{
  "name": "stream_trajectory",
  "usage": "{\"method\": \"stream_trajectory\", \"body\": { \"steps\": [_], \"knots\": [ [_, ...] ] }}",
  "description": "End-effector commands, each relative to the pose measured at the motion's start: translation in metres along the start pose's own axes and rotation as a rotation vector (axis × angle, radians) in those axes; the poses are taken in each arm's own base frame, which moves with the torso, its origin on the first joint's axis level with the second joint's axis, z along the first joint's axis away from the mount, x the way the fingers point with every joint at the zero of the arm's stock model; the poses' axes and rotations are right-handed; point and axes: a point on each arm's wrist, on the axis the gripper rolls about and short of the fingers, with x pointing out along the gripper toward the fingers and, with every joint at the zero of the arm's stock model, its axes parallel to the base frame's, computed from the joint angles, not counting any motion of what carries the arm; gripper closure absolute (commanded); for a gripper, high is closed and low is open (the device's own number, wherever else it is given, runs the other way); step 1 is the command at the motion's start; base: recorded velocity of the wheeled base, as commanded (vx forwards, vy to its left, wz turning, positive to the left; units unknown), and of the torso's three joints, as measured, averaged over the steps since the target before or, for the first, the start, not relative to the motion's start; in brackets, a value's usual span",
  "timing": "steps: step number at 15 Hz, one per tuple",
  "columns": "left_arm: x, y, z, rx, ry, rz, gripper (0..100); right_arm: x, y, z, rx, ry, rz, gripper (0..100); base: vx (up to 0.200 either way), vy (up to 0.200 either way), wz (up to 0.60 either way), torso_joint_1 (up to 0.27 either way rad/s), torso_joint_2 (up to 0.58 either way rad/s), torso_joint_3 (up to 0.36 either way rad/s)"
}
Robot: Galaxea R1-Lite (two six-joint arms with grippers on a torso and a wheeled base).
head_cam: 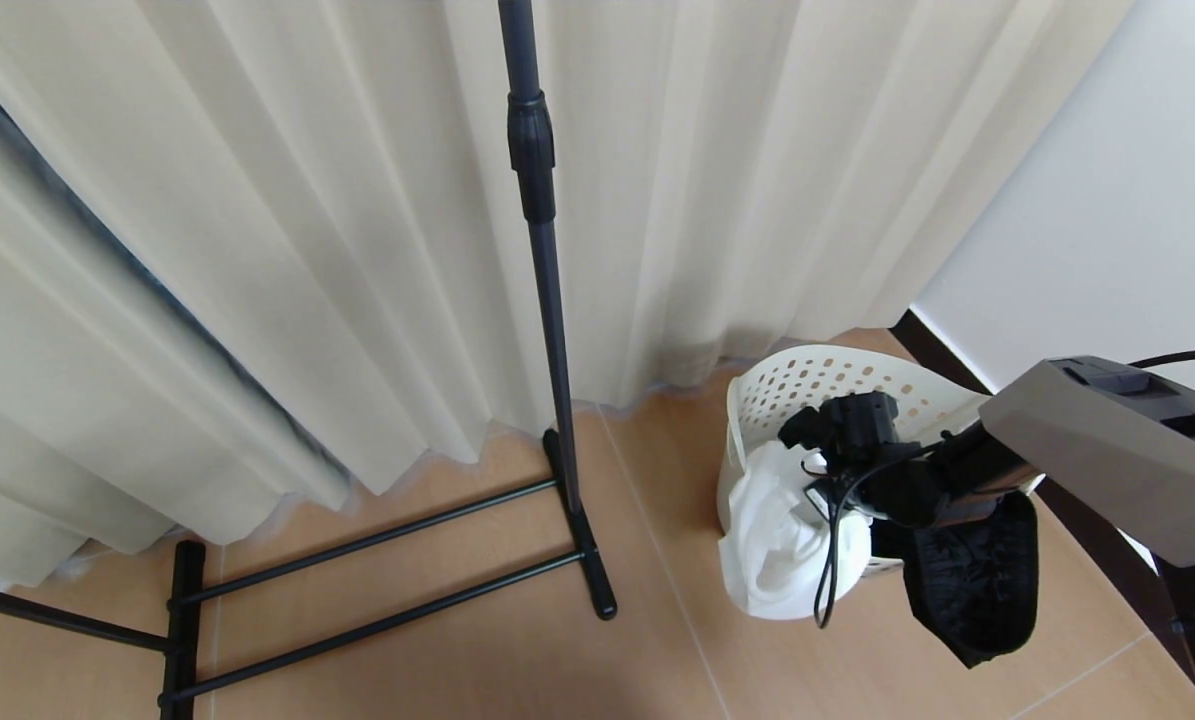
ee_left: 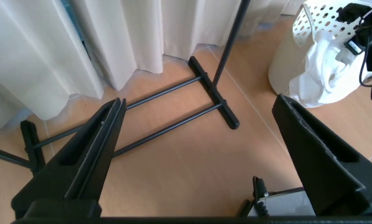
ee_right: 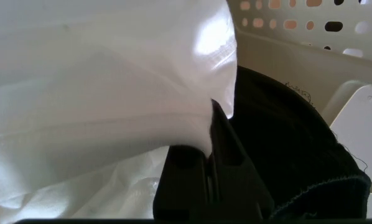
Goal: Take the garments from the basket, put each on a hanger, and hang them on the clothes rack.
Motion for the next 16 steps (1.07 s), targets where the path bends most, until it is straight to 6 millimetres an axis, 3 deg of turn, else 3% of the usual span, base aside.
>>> {"method": "stream_trajectory", "body": {
  "steps": [1, 4, 9, 12, 13, 16],
  "knots": [
    [0.000, 0.000, 0.000, -0.001, 0.000, 0.000, 0, -0.006, -0.004, 0.004, 0.016, -0.014, -0.004, 100, 0.000, 0.000, 0.00, 0.000, 0.00, 0.000],
    [0.000, 0.000, 0.000, -0.001, 0.000, 0.002, 0, -0.036, -0.018, 0.012, 0.054, -0.052, -0.014, 100, 0.000, 0.000, 0.00, 0.000, 0.00, 0.000],
    [0.000, 0.000, 0.000, -0.001, 0.000, 0.002, 0, -0.101, -0.034, 0.007, 0.057, -0.098, -0.010, 100, 0.000, 0.000, 0.00, 0.000, 0.00, 0.000],
    [0.000, 0.000, 0.000, -0.001, 0.000, 0.003, 0, -0.148, -0.038, 0.004, 0.067, -0.161, 0.003, 100, 0.000, 0.000, 0.00, 0.000, 0.00, 0.000],
    [0.000, 0.000, 0.000, -0.001, 0.000, 0.003, 0, -0.173, -0.040, 0.002, 0.096, -0.202, 0.013, 100, 0.000, 0.000, 0.00, 0.000, 0.00, 0.000],
    [0.000, 0.000, 0.000, -0.001, 0.000, 0.002, 0, -0.227, -0.041, -0.016, 0.162, -0.283, 0.053, 100, 0.000, 0.000, 0.00, 0.000, 0.00, 0.000]
  ]
}}
